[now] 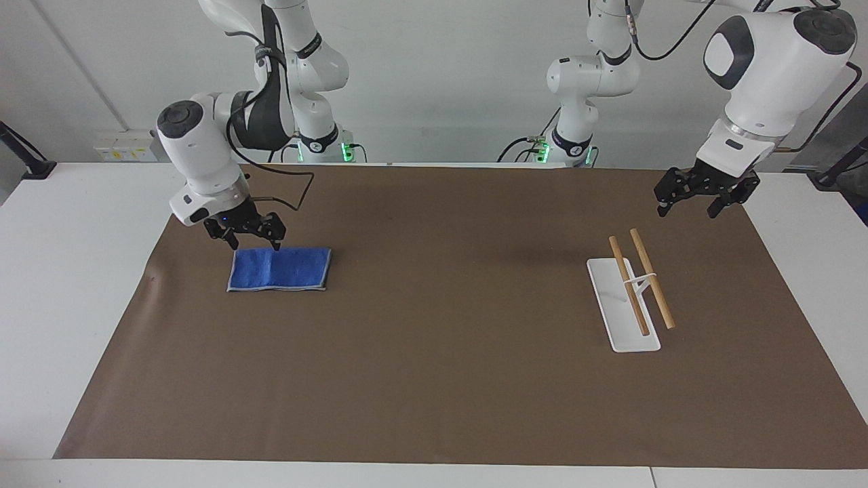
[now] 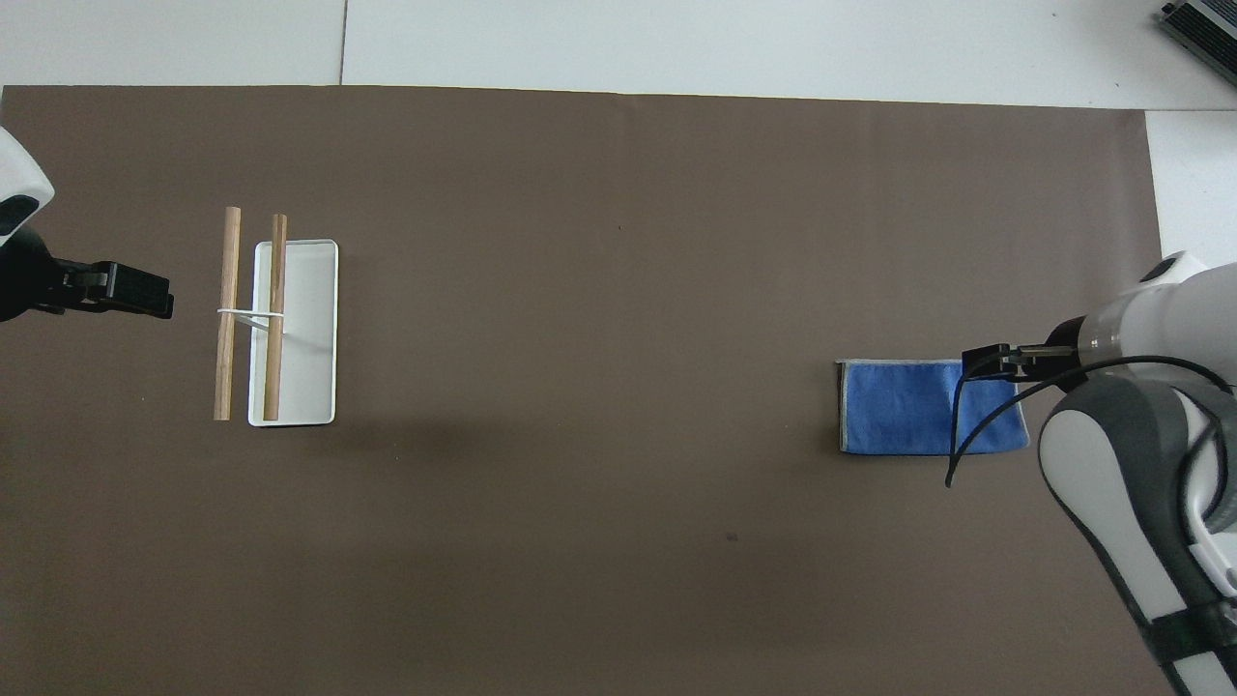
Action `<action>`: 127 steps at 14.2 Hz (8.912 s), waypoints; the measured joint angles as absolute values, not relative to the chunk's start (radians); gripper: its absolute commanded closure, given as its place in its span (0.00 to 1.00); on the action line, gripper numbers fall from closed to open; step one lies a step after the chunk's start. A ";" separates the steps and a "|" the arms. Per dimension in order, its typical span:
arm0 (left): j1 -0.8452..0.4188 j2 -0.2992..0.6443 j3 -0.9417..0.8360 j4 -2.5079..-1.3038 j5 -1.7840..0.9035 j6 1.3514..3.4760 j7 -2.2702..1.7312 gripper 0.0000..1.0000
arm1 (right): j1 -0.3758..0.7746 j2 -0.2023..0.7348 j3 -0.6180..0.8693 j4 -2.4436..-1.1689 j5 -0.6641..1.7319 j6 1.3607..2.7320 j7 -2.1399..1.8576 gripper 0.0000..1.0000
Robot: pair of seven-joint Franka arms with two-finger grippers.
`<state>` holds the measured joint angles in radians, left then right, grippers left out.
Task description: Right arm passes towel to left arm to hang
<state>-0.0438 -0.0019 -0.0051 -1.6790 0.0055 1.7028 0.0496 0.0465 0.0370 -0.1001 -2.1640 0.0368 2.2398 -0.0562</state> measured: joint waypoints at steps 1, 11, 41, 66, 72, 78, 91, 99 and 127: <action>-0.044 -0.002 -0.005 -1.679 0.005 1.703 0.050 0.00 | 0.046 0.068 -0.100 -2.179 0.041 2.296 -0.071 0.00; -0.044 -0.002 -0.005 -1.679 0.006 1.703 0.050 0.00 | 0.004 0.131 -0.104 -2.322 0.091 2.478 -0.145 0.00; -0.044 -0.002 -0.005 -1.679 0.005 1.703 0.050 0.00 | 0.059 0.078 -0.040 -1.938 0.631 2.121 -0.070 1.00; -0.047 -0.017 -0.019 -1.687 -0.019 1.701 -0.004 0.00 | 0.452 0.082 0.044 -1.944 1.704 2.651 0.162 1.00; -0.049 -0.018 -0.111 -1.713 -0.194 1.834 -0.543 0.00 | 0.452 0.082 0.042 -1.944 1.704 2.661 0.162 1.00; -0.049 -0.029 -0.197 -1.820 -0.313 2.148 -1.009 0.00 | 0.452 0.082 0.043 -1.944 1.710 2.669 0.163 1.00; -0.051 -0.011 -0.366 -1.960 -0.333 2.567 -1.498 0.00 | 0.505 0.085 0.066 -1.926 1.943 2.796 0.192 1.00; -0.051 0.042 -0.395 -1.962 -0.333 2.614 -1.506 0.00 | 0.514 0.088 0.066 -1.926 1.998 2.807 0.233 1.00; -0.051 0.042 -0.409 -1.974 -0.334 2.560 -1.554 1.00 | 0.567 0.104 0.067 -1.907 2.153 2.907 0.227 1.00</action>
<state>-0.0505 0.0418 -0.4093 -1.9735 -0.3338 2.5596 -1.5536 0.5670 0.1041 0.0674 -1.9068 2.1527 2.9065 0.2266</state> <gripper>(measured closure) 0.978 0.960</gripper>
